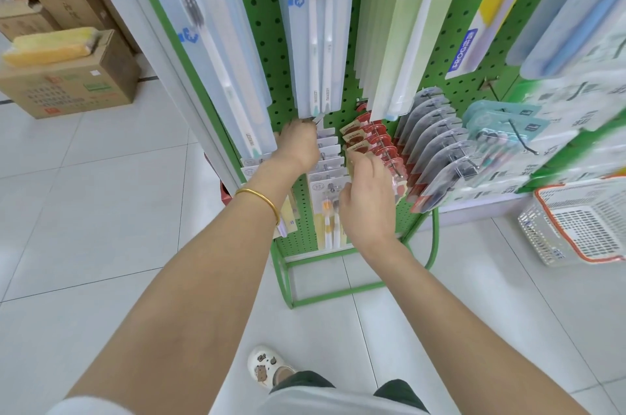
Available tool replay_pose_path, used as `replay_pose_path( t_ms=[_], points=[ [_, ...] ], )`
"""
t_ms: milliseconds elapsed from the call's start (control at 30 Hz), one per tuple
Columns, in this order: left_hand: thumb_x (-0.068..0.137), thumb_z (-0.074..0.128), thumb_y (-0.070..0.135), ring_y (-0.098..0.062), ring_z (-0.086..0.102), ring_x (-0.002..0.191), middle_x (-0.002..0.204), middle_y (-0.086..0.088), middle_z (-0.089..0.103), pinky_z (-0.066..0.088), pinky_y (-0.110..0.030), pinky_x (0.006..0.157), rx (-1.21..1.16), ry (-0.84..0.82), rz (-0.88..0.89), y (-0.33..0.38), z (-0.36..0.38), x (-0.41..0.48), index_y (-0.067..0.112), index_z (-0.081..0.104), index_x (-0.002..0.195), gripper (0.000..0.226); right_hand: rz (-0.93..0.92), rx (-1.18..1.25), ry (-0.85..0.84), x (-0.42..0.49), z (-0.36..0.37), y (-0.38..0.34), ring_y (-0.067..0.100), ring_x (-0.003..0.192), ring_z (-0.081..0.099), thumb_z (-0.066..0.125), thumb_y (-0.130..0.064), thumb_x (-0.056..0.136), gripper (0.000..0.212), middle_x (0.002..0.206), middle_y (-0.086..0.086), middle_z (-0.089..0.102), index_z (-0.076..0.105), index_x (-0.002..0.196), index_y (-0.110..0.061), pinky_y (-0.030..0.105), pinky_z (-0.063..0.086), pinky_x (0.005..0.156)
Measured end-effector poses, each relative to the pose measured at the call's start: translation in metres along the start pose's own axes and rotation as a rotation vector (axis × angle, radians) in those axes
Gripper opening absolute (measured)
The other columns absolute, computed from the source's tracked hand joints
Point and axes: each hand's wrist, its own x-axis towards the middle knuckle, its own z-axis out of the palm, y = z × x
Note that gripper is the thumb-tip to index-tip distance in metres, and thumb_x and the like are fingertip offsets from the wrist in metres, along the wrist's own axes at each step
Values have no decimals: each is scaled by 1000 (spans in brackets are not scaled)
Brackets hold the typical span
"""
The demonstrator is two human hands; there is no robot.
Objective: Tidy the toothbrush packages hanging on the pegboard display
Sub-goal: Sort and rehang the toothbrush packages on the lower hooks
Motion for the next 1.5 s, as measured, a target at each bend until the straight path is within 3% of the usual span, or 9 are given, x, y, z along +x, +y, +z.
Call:
replay_pose_path(
  t_ms=[233,567,700,800,867,1033,1167,1367,1500],
  points=[
    [88,45,-7,-33,42,123,132,-20,45,34,-33,94,-3,52,-50,1,-6,-5,1,47,132,44,5,-7,25,-5,-1,-2,36,109,47,51,5,78,50,121,18,52,50,128,0,42,36,95],
    [79,54,-5,-34,33,126,129,-18,43,30,-36,108,64,84,-155,-5,18,-29,-1,54,114,35,12,-26,-7,-16,1,-4,34,111,45,53,0,81,54,126,16,48,43,134,-3,42,39,94],
    [94,39,13,-28,36,128,140,-14,39,24,-15,99,199,61,-218,-6,27,-50,-1,46,126,36,1,-30,-30,-21,0,-5,32,117,42,52,-1,85,55,132,15,44,39,138,-3,38,35,94],
    [85,46,7,-37,35,131,138,-14,40,11,-52,116,132,129,-220,9,15,-70,4,52,119,35,12,-20,-29,-24,1,-6,31,119,41,51,1,83,56,134,14,44,39,138,-4,37,34,92],
    [84,48,10,-33,28,135,137,-15,41,6,-56,116,152,158,-201,16,12,-82,5,53,120,36,17,-9,-10,-27,2,-4,31,119,41,52,2,82,56,134,15,44,41,136,-3,36,34,93],
    [87,52,19,-28,17,140,141,-14,35,4,-51,117,157,198,-190,24,16,-112,4,50,124,40,13,35,-14,-37,-1,0,32,117,42,50,4,81,54,134,16,44,42,134,-2,40,39,92],
    [90,42,16,-26,25,136,135,-11,42,16,-43,113,105,319,-205,26,28,-142,5,51,124,37,-31,86,-46,-49,-1,6,32,117,42,49,7,81,54,130,18,47,43,133,-1,37,36,96],
    [93,45,5,-29,51,111,128,-10,49,44,-34,89,-464,507,-147,24,40,-186,1,57,122,32,14,251,-206,-74,-1,14,28,123,42,51,4,85,51,132,15,45,42,135,-3,34,37,99],
    [91,43,-5,-6,49,100,110,2,49,34,-4,81,-684,672,-130,22,44,-205,6,62,115,32,73,417,-303,-89,-9,19,20,118,46,54,-8,90,43,122,5,51,47,133,-7,24,32,94]
  ],
)
